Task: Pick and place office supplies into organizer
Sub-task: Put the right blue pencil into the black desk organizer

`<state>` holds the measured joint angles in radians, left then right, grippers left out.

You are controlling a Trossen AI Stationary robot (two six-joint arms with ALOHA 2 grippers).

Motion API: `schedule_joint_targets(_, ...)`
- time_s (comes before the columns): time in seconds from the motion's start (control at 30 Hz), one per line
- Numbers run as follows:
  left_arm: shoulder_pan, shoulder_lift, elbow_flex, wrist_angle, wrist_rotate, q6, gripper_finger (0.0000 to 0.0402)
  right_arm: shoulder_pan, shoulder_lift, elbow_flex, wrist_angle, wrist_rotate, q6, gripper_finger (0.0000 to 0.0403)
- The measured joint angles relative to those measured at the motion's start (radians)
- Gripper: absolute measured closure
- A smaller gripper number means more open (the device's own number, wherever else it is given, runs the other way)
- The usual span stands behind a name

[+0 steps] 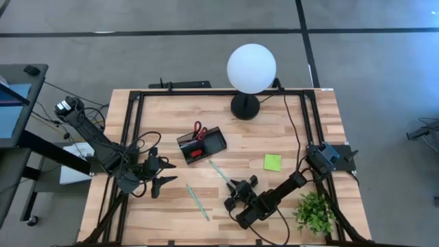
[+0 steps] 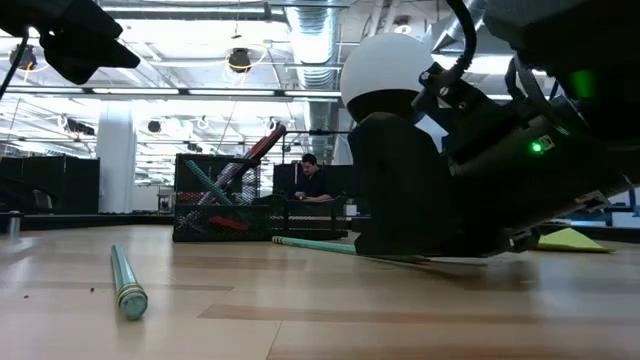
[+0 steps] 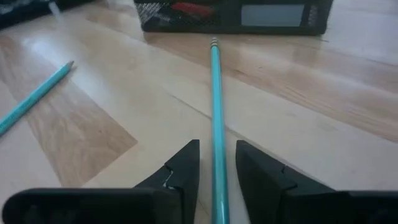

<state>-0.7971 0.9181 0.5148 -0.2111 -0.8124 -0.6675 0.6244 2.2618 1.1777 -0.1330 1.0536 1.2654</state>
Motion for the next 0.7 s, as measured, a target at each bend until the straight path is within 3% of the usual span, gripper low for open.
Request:
schedule_joint_targets(0.33,0.000,0.000,0.000,-0.005,0.000,0.007,0.0203,0.033,0.114,0.025,0.058,0.200,-0.007,0.0302)
schedule_joint_targets(0.43,0.000,0.000,0.000,-0.009,-0.002,0.008,0.0203,0.032,0.091,0.021,0.048,0.119,-0.017,0.0302)
schedule_joint_targets(0.7,0.000,0.000,0.000,-0.010,0.000,0.012,0.0203,0.032,0.087,0.027,0.021,0.082,-0.040,0.0302)
